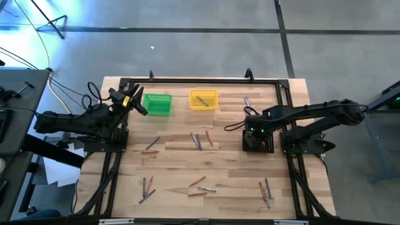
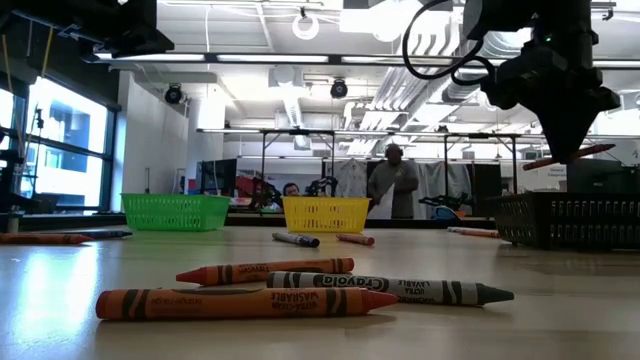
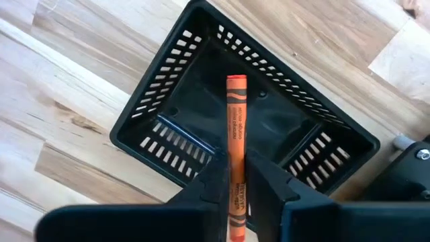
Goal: Sort crayons
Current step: Put the orange crayon into the black bin, then put the gray crayon into the yellow bin
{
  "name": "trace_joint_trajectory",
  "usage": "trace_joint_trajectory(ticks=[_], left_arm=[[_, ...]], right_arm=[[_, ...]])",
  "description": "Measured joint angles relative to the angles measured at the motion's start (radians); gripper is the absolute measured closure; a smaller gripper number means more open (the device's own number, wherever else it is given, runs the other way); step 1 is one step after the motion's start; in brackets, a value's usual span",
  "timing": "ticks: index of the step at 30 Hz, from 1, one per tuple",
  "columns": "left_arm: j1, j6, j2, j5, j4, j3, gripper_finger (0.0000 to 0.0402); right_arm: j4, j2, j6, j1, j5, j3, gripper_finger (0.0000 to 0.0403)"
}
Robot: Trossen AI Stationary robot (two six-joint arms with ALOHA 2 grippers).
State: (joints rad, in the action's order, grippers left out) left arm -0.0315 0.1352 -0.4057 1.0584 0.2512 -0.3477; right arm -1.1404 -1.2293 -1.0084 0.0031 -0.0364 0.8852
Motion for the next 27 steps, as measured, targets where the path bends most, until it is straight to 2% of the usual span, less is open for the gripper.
trace_joint_trajectory(ticks=[7, 11, 15, 23, 27], left_arm=[[0.0, 0.0, 0.0, 0.0, 0.0, 0.0, 0.0303], [0.0, 0.0, 0.0, 0.0, 0.0, 0.0, 0.0303], [0.0, -0.002, 0.0, 0.0, 0.0, 0.0, 0.0303], [0.0, -0.004, 0.0, 0.0, 0.0, 0.0, 0.0303], [0.0, -0.004, 0.0, 0.0, 0.0, 0.0, 0.0303]], right_arm=[[0.0, 0.0, 0.003, 0.0, -0.009, 0.0, 0.031], [0.001, 0.0, 0.003, -0.003, -0.01, 0.0, 0.0305], [0.01, 0.0, 0.028, -0.027, 0.037, 0.0, 0.0305], [0.059, 0.0, 0.161, -0.175, 0.2, 0.0, 0.0304], [0.133, -0.005, 0.281, -0.277, 0.225, 0.0, 0.0304]])
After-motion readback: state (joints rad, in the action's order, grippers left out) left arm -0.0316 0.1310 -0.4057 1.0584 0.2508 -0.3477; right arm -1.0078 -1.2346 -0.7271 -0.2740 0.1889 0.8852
